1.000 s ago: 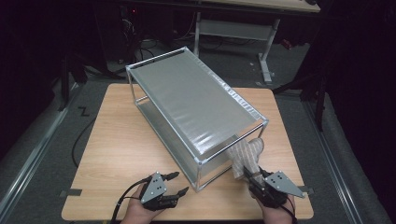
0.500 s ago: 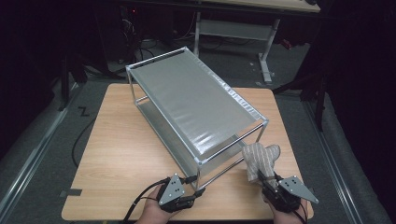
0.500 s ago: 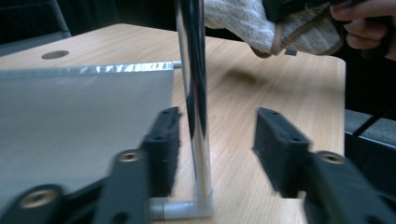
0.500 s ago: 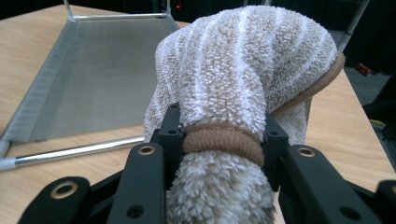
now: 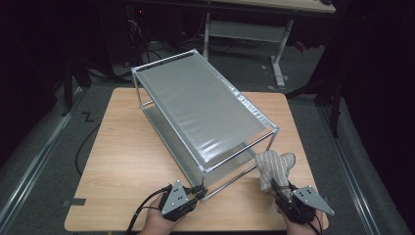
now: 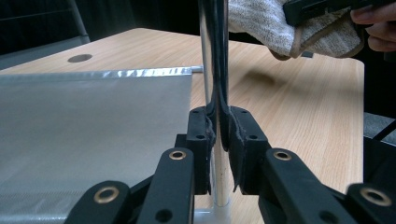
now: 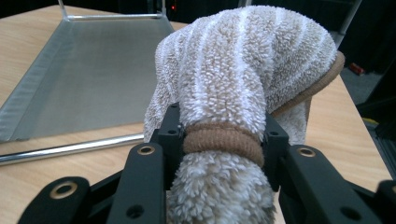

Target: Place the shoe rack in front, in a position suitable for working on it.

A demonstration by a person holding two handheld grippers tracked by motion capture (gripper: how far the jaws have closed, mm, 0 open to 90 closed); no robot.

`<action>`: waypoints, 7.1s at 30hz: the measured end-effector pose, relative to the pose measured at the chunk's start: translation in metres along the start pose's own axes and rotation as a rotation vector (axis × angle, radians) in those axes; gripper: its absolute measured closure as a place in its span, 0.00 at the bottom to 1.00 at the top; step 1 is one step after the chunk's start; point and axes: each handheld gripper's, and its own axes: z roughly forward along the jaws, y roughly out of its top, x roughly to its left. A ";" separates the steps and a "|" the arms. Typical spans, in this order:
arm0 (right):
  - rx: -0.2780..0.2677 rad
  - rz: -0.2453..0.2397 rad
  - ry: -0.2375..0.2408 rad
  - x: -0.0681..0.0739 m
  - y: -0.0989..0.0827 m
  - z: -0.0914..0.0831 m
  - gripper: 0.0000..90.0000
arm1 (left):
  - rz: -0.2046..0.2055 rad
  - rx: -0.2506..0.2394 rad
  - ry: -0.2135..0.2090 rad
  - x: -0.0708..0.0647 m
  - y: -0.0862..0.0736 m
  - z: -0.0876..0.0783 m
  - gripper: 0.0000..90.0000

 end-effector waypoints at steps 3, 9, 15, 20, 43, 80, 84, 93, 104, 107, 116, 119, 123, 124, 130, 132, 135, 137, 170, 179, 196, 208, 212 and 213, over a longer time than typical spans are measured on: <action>-0.027 -0.002 -0.004 0.002 0.005 0.003 0.70 | 0.031 0.019 0.013 0.004 -0.002 -0.007 0.87; -0.105 -0.010 -0.009 0.008 0.024 0.005 0.70 | -0.003 0.003 0.021 0.002 -0.006 -0.014 0.87; -0.109 -0.014 -0.001 0.010 0.029 0.019 0.70 | 0.001 0.001 0.032 0.001 -0.009 -0.024 0.87; -0.083 -0.019 0.015 0.013 0.028 0.029 0.70 | 0.021 0.010 0.033 0.002 -0.011 -0.029 0.87; 0.146 -0.019 0.046 0.011 -0.005 0.067 0.70 | 0.018 -0.009 0.029 0.000 -0.011 -0.032 0.87; 0.108 0.000 0.016 0.004 0.004 0.054 0.70 | 0.015 0.017 0.027 0.001 -0.008 -0.018 0.88; 0.027 0.000 -0.004 0.004 0.016 0.043 0.70 | 0.024 0.018 0.029 0.000 -0.009 -0.021 0.88; -0.127 -0.021 -0.034 0.010 0.040 0.021 0.70 | 0.008 0.006 0.034 -0.003 -0.011 -0.026 0.88; -0.012 -0.016 -0.019 0.008 0.019 0.038 0.70 | 0.044 0.025 0.030 0.000 -0.010 -0.025 0.87; 0.040 -0.006 -0.012 0.006 0.009 0.045 0.70 | 0.016 0.007 0.019 -0.001 -0.010 -0.023 0.87; 0.187 0.020 0.027 0.004 -0.014 0.061 0.70 | 0.042 0.018 0.005 0.002 -0.009 -0.022 0.87; 0.229 0.020 0.039 0.004 -0.020 0.066 0.70 | 0.040 0.016 0.003 0.002 -0.009 -0.022 0.87; 0.267 0.040 0.062 0.001 -0.024 0.069 0.70 | 0.040 0.015 0.002 0.003 -0.009 -0.021 0.87; 0.272 0.039 0.068 0.000 -0.025 0.069 0.70 | 0.038 0.014 0.001 0.002 -0.009 -0.021 0.87; 0.245 0.044 0.042 -0.005 -0.020 0.060 0.70 | 0.036 0.010 -0.003 0.003 -0.008 -0.019 0.87; 0.221 0.040 0.015 -0.009 -0.017 0.052 0.70 | 0.035 0.008 -0.004 0.003 -0.008 -0.019 0.87; 0.189 0.061 -0.033 -0.020 -0.015 0.041 0.70 | 0.040 0.008 -0.008 0.003 -0.008 -0.017 0.87; 0.169 0.086 -0.067 -0.030 -0.014 0.035 0.70 | 0.029 0.003 -0.011 0.003 -0.007 -0.016 0.87; 0.208 0.028 0.064 0.000 -0.004 0.090 0.70 | -0.029 0.012 0.192 0.026 -0.023 -0.063 0.87; 0.135 -0.015 0.159 0.024 0.008 0.086 0.70 | -0.071 0.006 0.274 0.045 -0.028 -0.076 0.87; -0.122 -0.031 0.146 0.031 0.041 0.045 0.70 | -0.084 0.002 0.305 0.053 -0.030 -0.081 0.86; -0.138 -0.029 0.157 0.032 0.043 0.042 0.70 | -0.103 -0.005 0.321 0.056 -0.030 -0.083 0.77; -0.107 -0.029 0.163 0.033 0.038 0.047 0.70 | -0.107 -0.010 0.321 0.056 -0.030 -0.082 0.76; -0.100 -0.030 0.164 0.032 0.037 0.049 0.70 | -0.104 -0.008 0.323 0.056 -0.030 -0.082 0.77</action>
